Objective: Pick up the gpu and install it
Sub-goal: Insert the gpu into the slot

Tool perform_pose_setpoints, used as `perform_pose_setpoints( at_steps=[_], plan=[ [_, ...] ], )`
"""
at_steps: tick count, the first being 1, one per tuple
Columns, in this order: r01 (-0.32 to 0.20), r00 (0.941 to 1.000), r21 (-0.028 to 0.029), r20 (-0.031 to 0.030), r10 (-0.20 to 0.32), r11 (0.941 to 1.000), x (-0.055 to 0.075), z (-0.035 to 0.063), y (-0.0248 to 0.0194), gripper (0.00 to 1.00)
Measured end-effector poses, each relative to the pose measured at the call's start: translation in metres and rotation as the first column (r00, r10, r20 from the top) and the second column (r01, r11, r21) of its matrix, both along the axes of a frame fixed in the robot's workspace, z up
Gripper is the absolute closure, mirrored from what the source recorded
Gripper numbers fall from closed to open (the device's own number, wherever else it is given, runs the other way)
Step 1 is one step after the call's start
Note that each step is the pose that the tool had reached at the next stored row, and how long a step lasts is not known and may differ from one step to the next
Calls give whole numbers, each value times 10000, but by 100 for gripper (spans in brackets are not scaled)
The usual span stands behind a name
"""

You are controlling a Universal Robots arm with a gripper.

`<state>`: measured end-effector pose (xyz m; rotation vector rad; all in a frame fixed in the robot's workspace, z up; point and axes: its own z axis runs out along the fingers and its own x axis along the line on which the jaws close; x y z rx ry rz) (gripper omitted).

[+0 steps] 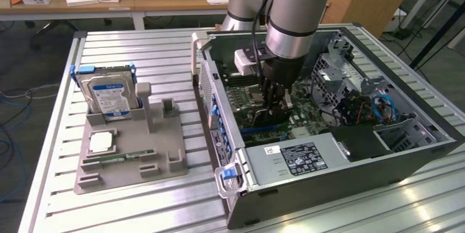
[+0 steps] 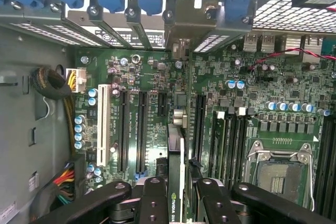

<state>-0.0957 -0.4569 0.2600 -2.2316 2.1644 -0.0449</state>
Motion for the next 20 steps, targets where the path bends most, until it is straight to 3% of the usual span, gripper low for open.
perform_pose_setpoints(
  at_steps=[20],
  plan=[
    [0,10000,-16,-1,0,10000,-3,-34,-1,74]
  ],
)
